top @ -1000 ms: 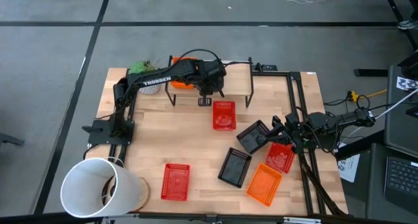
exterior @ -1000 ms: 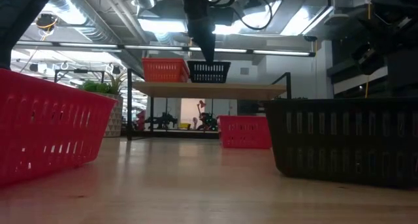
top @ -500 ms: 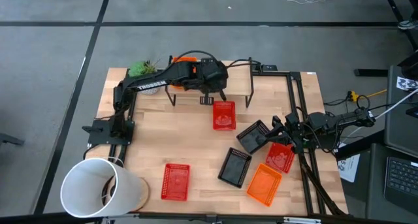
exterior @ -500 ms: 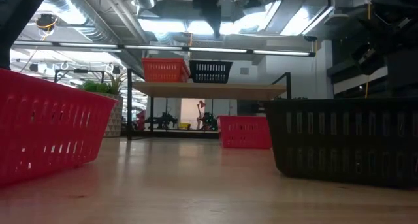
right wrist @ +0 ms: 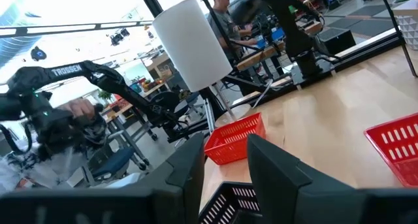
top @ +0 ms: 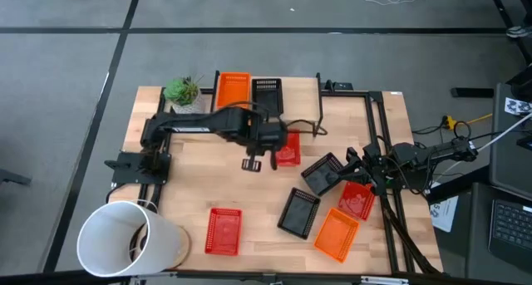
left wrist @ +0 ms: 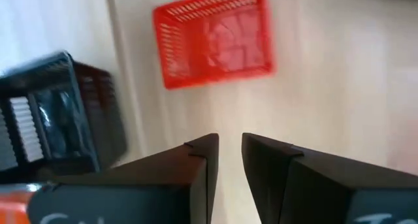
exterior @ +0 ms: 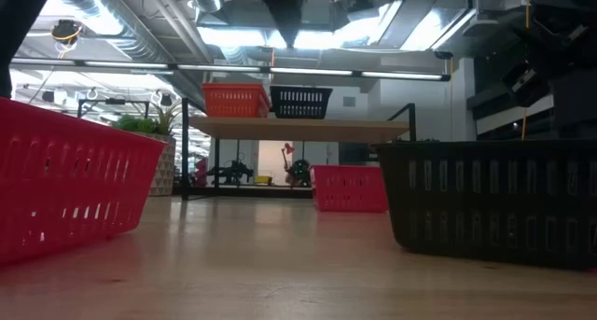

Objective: Stack baskets on shelf by color
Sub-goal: Put the top left black bin on the shelf

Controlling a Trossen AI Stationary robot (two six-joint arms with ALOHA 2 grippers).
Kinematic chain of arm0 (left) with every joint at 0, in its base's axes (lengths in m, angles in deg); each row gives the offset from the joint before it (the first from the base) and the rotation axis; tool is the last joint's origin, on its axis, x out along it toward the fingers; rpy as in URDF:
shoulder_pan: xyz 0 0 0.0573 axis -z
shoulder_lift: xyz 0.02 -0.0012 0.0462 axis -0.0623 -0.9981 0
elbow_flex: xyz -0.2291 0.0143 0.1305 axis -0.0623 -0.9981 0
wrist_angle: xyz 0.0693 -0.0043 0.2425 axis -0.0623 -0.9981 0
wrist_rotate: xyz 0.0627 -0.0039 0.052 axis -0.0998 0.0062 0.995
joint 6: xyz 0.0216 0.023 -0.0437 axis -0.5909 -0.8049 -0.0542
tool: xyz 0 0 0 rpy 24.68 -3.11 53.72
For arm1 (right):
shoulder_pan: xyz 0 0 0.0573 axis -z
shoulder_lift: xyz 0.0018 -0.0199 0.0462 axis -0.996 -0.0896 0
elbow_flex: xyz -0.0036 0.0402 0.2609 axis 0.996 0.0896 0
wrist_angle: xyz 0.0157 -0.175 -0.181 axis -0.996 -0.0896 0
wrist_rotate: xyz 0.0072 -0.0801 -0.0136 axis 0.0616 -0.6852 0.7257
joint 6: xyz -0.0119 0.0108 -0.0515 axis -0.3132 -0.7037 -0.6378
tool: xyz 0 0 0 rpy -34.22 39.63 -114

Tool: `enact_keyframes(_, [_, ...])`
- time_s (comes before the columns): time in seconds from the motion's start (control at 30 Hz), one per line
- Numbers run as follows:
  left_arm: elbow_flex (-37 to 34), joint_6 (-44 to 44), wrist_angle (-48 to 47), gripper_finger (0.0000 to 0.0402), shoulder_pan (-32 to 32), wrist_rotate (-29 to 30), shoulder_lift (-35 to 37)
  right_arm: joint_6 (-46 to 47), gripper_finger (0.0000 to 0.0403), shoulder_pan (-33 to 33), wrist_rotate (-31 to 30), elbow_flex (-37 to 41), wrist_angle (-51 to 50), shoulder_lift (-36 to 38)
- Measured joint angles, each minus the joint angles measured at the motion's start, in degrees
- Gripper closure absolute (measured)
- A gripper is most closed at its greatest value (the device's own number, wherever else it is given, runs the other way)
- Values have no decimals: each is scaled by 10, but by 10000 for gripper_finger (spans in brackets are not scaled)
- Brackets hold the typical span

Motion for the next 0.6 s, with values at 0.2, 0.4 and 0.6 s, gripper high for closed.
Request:
enact_keyframes(0.2, [-74,-52,58,341,-74,3,-1,12,286,0,0,0,1,0])
enact_keyframes(0.4, [-93,-54,59,341,-121,-2,-1,11,286,0,0,0,1,0])
enact_keyframes(0.6, [-93,-72,75,341,-146,-1,-1,10,286,0,0,0,1,0])
